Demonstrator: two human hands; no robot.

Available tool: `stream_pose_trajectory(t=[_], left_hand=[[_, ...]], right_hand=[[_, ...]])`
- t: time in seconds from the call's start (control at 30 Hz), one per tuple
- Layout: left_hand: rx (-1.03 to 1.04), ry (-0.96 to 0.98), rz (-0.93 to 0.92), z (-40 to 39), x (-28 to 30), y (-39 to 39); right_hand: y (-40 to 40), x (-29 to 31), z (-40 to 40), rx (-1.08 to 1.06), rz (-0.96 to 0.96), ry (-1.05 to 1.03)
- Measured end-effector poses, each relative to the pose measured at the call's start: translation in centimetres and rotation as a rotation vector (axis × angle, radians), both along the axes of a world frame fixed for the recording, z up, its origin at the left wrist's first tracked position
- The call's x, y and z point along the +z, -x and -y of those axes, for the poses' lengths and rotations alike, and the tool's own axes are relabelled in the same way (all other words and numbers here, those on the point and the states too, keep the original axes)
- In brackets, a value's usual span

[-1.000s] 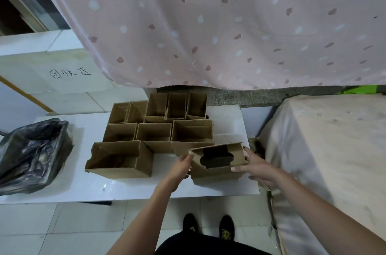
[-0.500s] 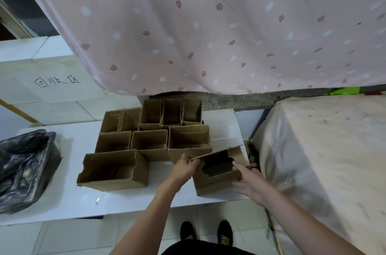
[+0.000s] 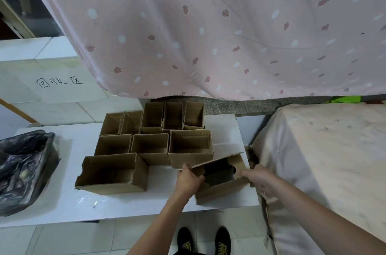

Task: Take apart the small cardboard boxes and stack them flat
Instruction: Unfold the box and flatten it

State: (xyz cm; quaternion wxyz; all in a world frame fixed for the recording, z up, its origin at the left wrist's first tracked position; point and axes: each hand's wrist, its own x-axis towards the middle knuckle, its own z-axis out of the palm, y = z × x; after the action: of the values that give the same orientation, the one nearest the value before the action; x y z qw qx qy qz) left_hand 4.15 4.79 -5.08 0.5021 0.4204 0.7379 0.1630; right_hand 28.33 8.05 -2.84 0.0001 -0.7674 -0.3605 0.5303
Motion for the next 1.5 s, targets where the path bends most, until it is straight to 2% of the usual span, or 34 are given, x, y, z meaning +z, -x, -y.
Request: stream_pose_trajectory(t=[0.17,0.33,0.57,0.83,1.0,1.17,1.3,1.5], left_hand=[[0.066,0.024,-0.048,0.1,-0.7,0.3],[0.050,0.142,-0.012,-0.3,-0.8,0.3],[-0.023,0.186,-0.042,-1.4,-0.1,0.5],[-0.032,0.204,0.032,-1.1,-0.3,1.1],[-0.118,0.225,0.088,-1.1,0.6,2.3],[-0.159,0.239,0.180,-1.1,1.1,3.8],[-0.099,0.222,0.238,-0.6,0.9,4.4],[-0.032,0.173,0.314,0.7,0.5,4.5]], right_hand=[[1.1,0.9,-0.4,0.172,0.060,0.122],[3.2,0.3,-0.8,0.149,0.074,0.052],[4.9,0.2,-1.2,0.165,0.160,0.073],[4.8,0.7,-0.9,0.168,0.150,0.068],[4.1,1.7,-0.5,0.109,0.028,0.058],[3.0,2.0,-0.5,-0.072,-0.194,0.094],[2.2,2.0,-0.3,-0.238,-0.344,0.064],[1.5,1.9,0.5,-0.338,-0.487,0.051]])
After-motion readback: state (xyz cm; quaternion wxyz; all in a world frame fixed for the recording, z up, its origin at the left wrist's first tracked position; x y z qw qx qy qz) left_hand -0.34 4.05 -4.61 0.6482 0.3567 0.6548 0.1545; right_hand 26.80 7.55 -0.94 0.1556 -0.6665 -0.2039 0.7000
